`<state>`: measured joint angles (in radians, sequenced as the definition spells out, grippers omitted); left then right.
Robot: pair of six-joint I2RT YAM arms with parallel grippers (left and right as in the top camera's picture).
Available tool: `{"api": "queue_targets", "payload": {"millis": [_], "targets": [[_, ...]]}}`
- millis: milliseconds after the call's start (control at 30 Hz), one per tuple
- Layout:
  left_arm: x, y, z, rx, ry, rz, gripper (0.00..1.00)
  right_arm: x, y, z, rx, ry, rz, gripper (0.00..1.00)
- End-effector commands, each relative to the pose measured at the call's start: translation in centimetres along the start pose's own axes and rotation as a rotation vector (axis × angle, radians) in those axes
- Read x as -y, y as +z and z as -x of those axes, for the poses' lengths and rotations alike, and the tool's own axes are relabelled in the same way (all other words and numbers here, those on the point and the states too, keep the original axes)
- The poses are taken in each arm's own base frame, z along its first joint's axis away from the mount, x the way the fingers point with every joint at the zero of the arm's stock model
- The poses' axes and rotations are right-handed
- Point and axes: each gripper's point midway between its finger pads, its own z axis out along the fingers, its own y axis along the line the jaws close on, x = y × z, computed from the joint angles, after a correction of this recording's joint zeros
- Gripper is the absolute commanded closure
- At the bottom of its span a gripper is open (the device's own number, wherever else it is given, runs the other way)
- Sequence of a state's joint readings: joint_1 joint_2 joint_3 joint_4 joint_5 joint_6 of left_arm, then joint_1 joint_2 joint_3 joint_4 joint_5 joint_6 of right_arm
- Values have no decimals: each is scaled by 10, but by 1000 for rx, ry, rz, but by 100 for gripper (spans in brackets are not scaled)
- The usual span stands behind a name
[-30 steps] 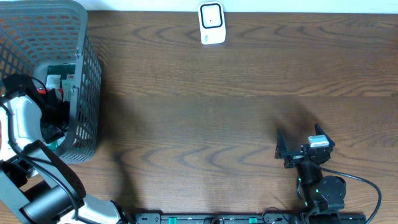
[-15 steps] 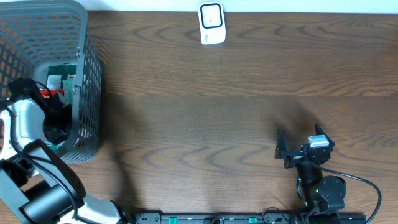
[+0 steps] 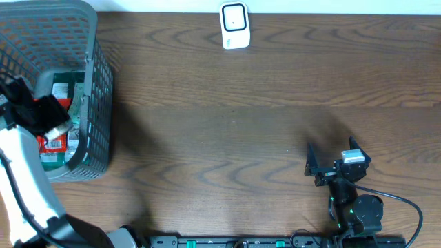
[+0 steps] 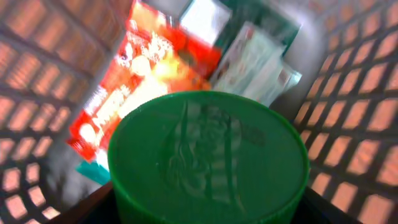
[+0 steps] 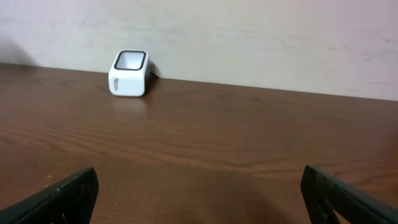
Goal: Scan the item barcode
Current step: 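Lift the jar out with the left gripper and set it on the table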
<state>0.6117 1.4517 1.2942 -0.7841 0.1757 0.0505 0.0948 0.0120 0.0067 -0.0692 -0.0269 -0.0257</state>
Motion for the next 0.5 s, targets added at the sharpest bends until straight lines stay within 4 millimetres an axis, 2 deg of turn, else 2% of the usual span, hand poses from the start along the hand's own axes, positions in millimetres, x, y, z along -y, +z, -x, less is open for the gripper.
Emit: {"api": "queue_targets", "payload": {"millis": [0,133,200,233,267,333,367,467], "targets": [[5,-55,47,238,11,7,48,-2,0,0,1,13,9,1],[18,-125,81,448,9,-27,48,-2,0,0,1,13,9,1],[37,-158,88,528,43,-116,48,-2,0,0,1,13,9,1],[53,-179,89,570,68,-198,48,-2,0,0,1,13,9,1],[71,-199,88,600,81,-295,48,-2,0,0,1,13,9,1],[99,-223,78,609,119,-462,48,-2,0,0,1,13,9,1],[120,-237,67,590,143,-601,48,-2,0,0,1,13,9,1],[157,-256,43,506,205,-856,48,-2,0,0,1,13,9,1]]}}
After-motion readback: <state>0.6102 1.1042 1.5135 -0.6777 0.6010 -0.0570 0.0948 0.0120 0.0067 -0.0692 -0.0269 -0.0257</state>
